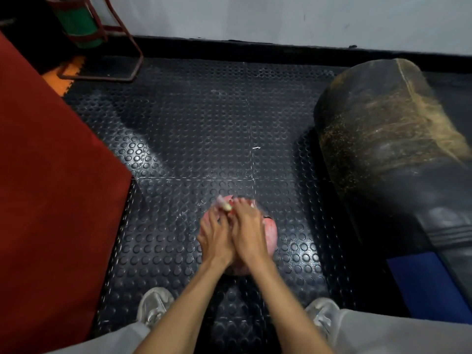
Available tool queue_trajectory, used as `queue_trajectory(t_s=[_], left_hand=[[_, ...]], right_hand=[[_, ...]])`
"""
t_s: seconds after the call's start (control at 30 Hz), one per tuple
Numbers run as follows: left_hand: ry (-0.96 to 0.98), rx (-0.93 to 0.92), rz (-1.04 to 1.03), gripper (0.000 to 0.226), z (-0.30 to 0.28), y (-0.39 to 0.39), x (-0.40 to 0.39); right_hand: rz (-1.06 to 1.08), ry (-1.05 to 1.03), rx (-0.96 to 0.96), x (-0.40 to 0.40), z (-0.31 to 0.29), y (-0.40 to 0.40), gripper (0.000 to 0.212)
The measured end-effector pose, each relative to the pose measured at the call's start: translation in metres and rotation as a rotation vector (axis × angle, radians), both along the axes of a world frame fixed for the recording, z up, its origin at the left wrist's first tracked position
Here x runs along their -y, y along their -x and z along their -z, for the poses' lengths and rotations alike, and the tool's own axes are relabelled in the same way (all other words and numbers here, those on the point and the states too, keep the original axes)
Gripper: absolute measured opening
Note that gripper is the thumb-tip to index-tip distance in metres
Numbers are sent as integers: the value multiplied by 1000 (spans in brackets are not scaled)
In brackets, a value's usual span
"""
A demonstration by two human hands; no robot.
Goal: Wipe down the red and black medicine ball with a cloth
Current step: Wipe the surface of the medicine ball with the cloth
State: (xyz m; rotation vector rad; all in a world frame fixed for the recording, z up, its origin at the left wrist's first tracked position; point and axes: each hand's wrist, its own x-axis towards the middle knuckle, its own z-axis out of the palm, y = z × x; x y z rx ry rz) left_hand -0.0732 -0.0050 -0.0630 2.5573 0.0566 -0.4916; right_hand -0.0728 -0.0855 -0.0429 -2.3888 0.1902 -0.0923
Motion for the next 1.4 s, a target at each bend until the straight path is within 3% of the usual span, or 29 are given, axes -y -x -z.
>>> queue_trajectory(t_s=[0.07,0.1,0.2,0.27,0.4,0.43,0.57,0.63,0.8,0.87,0.97,1.1,1.27,1.4], left_hand=[[29,21,-40,70,3,4,-7],[36,16,-51,79,1,7,-6],[-7,-34,-24,136,-2,13,3],[-56,-56,12,146,-4,13,8],[-31,103,13,106,7,12,0],[-28,108,13,106,7,14,-1],[-82,-34,25,144,-1,26,5],[-105,-30,45,144,-4,23,8],[-117,-6,39,123,-4,12,-8],[-134,-72,38,132,-9,20,-10],[-68,-155,20,132,-24,19,-19],[-34,-280,196,135,-40,-21,-45],[40,-243,383,127,-4,-1,-29],[93,-160,333,147,6,26,-35]], right_hand=[[-109,12,18,2,1,24,38],[-137,28,35,12,3,15,38],[-53,86,-93,44,6,-44,20],[63,146,-151,51,10,-59,26],[54,192,14,18,6,7,28],[19,198,36,21,6,7,27],[82,172,-177,49,12,-62,22],[162,121,-172,47,15,-59,24],[102,117,48,26,7,23,26],[91,88,29,27,2,4,35],[118,104,-57,20,3,-22,25],[66,150,62,16,7,19,27],[161,128,145,5,13,80,26],[167,81,123,0,8,74,32]])
